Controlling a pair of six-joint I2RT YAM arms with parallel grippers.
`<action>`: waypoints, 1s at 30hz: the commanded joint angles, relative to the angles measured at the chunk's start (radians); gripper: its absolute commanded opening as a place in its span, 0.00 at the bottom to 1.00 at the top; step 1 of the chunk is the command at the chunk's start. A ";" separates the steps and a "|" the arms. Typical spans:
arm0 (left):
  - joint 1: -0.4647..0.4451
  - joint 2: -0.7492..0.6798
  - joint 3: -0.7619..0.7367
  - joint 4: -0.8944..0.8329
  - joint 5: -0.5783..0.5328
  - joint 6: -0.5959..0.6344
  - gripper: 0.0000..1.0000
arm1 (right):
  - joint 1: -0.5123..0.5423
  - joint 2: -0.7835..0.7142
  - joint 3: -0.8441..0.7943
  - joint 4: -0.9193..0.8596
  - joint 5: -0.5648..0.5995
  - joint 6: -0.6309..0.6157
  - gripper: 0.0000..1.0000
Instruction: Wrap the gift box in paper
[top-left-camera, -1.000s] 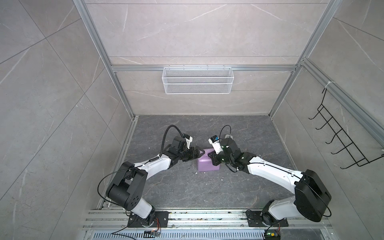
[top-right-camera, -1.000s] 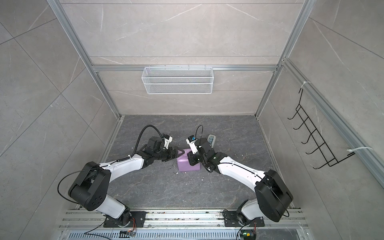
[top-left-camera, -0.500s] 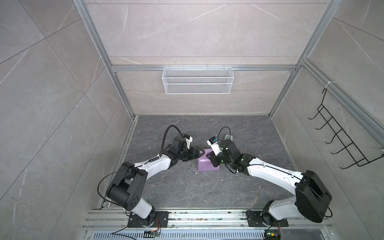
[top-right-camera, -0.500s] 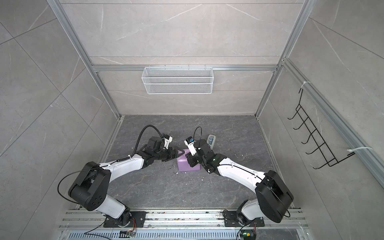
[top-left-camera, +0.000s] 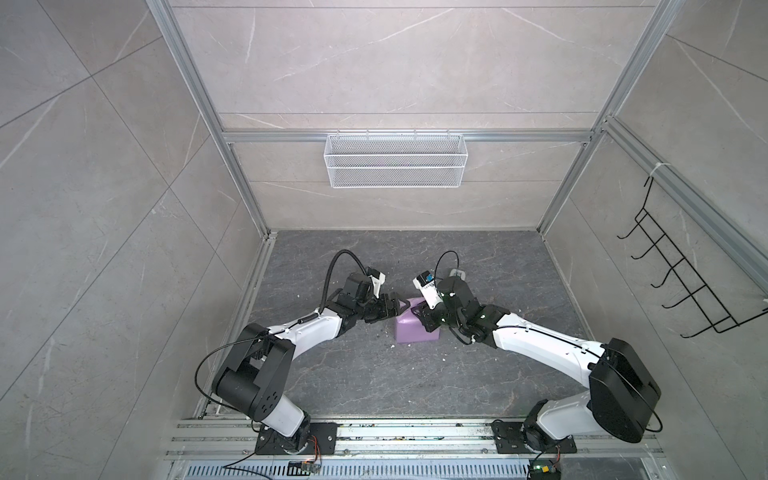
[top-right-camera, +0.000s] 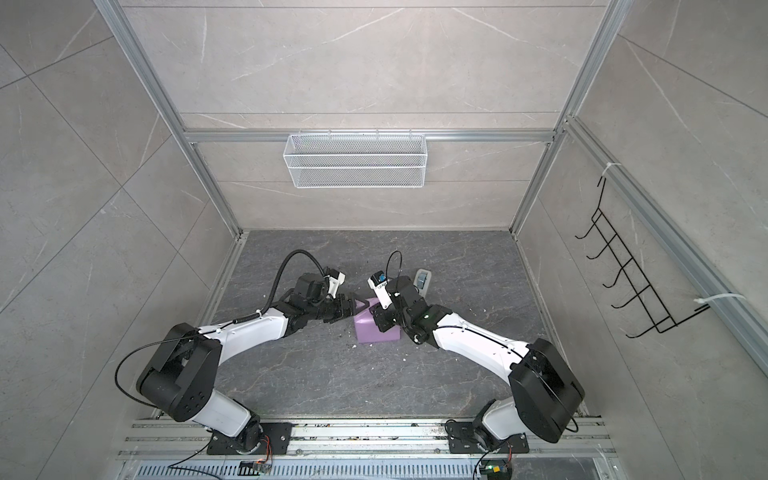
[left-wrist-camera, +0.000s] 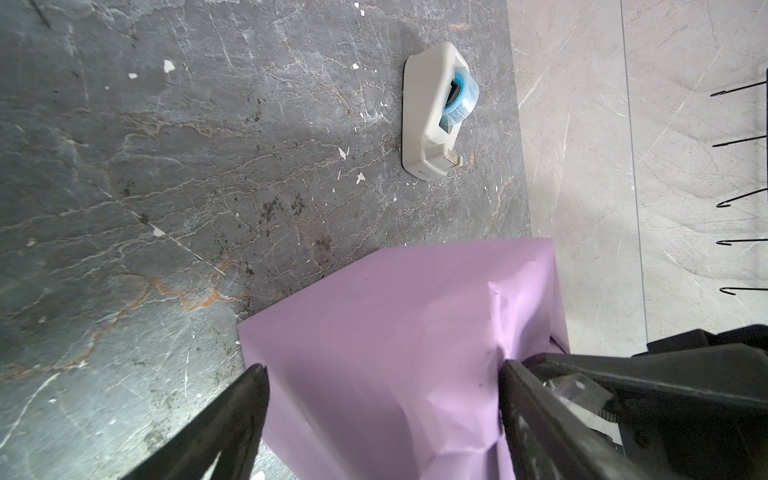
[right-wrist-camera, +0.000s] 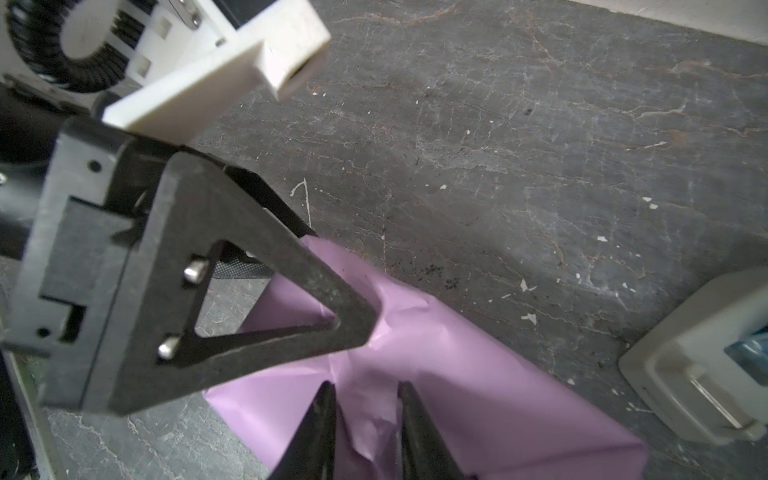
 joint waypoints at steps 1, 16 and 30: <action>-0.008 0.017 -0.031 -0.094 -0.005 0.042 0.87 | -0.003 0.023 0.032 -0.035 0.022 0.020 0.31; -0.009 0.018 -0.031 -0.095 -0.005 0.042 0.87 | -0.009 0.007 0.063 -0.034 0.045 0.047 0.39; -0.008 0.021 -0.028 -0.092 -0.004 0.040 0.87 | -0.033 -0.131 0.046 -0.095 -0.021 0.111 0.41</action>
